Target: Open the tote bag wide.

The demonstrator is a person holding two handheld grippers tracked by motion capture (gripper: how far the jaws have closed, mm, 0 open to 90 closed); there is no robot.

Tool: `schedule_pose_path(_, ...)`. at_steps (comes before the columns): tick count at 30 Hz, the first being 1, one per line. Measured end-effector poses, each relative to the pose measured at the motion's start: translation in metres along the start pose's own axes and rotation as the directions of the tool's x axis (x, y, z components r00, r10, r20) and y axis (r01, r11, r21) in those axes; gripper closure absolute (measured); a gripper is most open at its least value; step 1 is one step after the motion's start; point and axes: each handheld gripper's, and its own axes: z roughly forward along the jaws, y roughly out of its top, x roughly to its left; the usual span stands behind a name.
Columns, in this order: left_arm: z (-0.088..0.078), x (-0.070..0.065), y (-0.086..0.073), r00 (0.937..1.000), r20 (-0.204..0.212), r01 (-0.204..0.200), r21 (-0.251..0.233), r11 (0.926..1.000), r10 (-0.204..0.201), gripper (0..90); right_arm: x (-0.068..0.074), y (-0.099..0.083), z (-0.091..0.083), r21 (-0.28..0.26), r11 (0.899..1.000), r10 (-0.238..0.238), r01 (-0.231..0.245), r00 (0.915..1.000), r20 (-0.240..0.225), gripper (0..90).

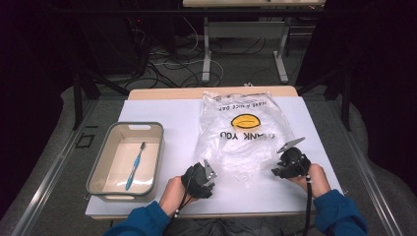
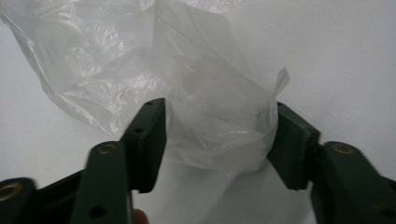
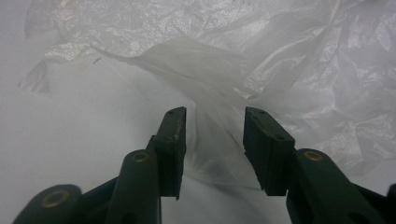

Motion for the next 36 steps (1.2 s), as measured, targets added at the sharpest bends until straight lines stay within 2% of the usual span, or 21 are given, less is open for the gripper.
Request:
schedule_pose_path(1, 0.001, 0.001, -0.001, 1.0000, 0.005, 0.004, -0.008, 1.0000, -0.004, 48.4, 0.001, 0.001, -0.002, 0.032, 0.999, 0.014, -0.014, 0.9999, 0.003, 64.0)
schedule_pose_path(2, 0.002, 0.002, -0.002, 0.9998, 0.015, 0.010, -0.016, 0.9998, -0.010, 48.4, 0.001, 0.001, -0.002, 0.032, 0.999, 0.014, -0.014, 0.9999, 0.003, 64.0)
schedule_pose_path(5, 0.003, 0.007, -0.004, 0.9995, 0.018, 0.025, -0.029, 0.9993, -0.024, 64.1, 0.001, 0.001, 0.000, 0.031, 1.000, 0.000, -0.001, 1.0000, 0.009, 77.0)
schedule_pose_path(7, 0.003, 0.008, -0.004, 0.9995, 0.015, 0.027, -0.025, 0.9993, -0.027, 66.9, 0.002, 0.002, 0.000, 0.036, 0.999, 0.000, 0.000, 1.0000, 0.004, 79.4)
schedule_pose_path(8, 0.004, 0.010, -0.005, 0.9993, 0.019, 0.033, -0.030, 0.9990, -0.032, 71.8, 0.001, 0.002, -0.001, 0.031, 0.999, -0.016, 0.016, 0.9999, 0.001, 83.6)
schedule_pose_path(14, -0.001, 0.016, -0.005, 0.9986, 0.021, 0.050, -0.058, 0.9971, -0.049, 83.9, 0.001, 0.003, -0.007, 0.017, 1.000, -0.001, 0.001, 0.9998, 0.018, 89.0)
schedule_pose_path(17, -0.004, 0.017, -0.004, 0.9984, 0.023, 0.052, -0.072, 0.9961, -0.051, 85.7, 0.001, 0.003, -0.010, 0.010, 1.000, -0.017, 0.017, 0.9998, 0.009, 89.4)
schedule_pose_path(18, -0.006, 0.019, -0.004, 0.9983, 0.036, 0.048, -0.056, 0.9973, -0.046, 85.9, 0.001, 0.004, -0.012, 0.007, 1.000, -0.022, 0.022, 0.9997, 0.011, 89.3)
schedule_pose_path(19, -0.006, 0.019, -0.004, 0.9983, 0.023, 0.055, -0.070, 0.9960, -0.053, 86.0, 0.002, 0.005, -0.013, 0.009, 1.000, -0.017, 0.016, 0.9998, 0.005, 89.4)
schedule_pose_path(21, -0.007, 0.020, -0.004, 0.9983, 0.025, 0.054, -0.067, 0.9963, -0.052, 86.1, 0.002, 0.006, -0.013, 0.006, 1.000, -0.013, 0.013, 0.9998, 0.016, 89.3)
schedule_pose_path(22, -0.008, 0.021, -0.004, 0.9978, 0.028, 0.062, -0.074, 0.9953, -0.060, 86.1, 0.002, 0.007, -0.016, 0.013, 1.000, -0.028, 0.028, 0.9996, 0.009, 89.3)
schedule_pose_path(25, -0.011, 0.024, -0.002, 0.9976, 0.033, 0.063, -0.064, 0.9960, -0.061, 86.1, 0.003, 0.008, -0.016, 0.014, 1.000, -0.026, 0.026, 0.9995, 0.016, 89.3)
schedule_pose_path(26, -0.012, 0.025, -0.002, 0.9977, 0.036, 0.059, -0.059, 0.9965, -0.057, 86.1, 0.002, 0.009, -0.017, 0.016, 0.999, -0.037, 0.037, 0.9993, 0.005, 89.2)
schedule_pose_path(27, -0.013, 0.026, -0.001, 0.9974, 0.038, 0.064, -0.060, 0.9962, -0.062, 86.1, 0.003, 0.010, -0.017, 0.021, 1.000, -0.023, 0.022, 0.9996, 0.017, 89.3)
schedule_pose_path(30, -0.017, 0.028, 0.001, 0.9972, 0.031, 0.069, -0.061, 0.9957, -0.068, 86.2, 0.003, 0.012, -0.019, 0.023, 0.999, -0.024, 0.023, 0.9995, 0.020, 89.3)
schedule_pose_path(35, -0.026, 0.030, 0.004, 0.9965, 0.029, 0.080, -0.076, 0.9939, -0.078, 86.1, 0.002, 0.015, -0.023, 0.010, 0.999, -0.041, 0.041, 0.9986, 0.034, 89.6)
schedule_pose_path(36, -0.028, 0.031, 0.004, 0.9968, 0.029, 0.077, -0.078, 0.9940, -0.075, 86.1, 0.003, 0.016, -0.024, 0.012, 0.999, -0.039, 0.039, 0.9991, 0.017, 89.6)
